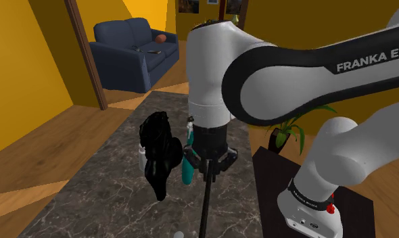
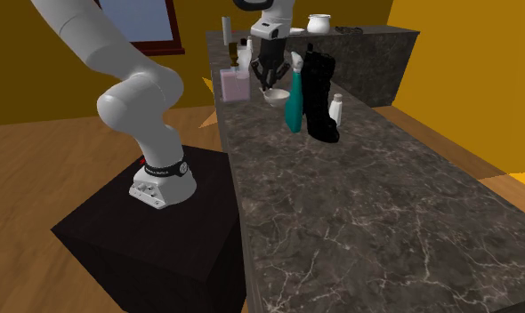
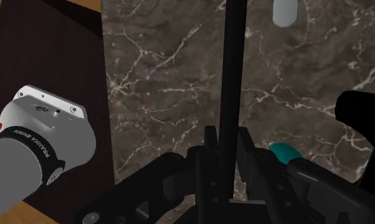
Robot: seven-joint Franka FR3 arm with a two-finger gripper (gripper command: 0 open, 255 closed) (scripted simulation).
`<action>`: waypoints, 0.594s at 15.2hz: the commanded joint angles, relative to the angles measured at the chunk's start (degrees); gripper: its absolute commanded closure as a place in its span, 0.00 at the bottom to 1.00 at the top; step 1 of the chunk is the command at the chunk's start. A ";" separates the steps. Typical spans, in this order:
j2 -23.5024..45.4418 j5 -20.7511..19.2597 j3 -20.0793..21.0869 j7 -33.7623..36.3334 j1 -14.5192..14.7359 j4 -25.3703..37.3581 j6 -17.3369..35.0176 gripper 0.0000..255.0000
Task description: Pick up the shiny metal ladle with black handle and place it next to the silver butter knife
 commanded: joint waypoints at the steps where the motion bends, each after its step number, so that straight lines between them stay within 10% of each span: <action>1: 2.31 0.80 3.24 3.44 0.20 2.40 1.00 1.00; 9: 12.14 -0.19 16.23 16.72 -1.52 12.49 4.69 1.00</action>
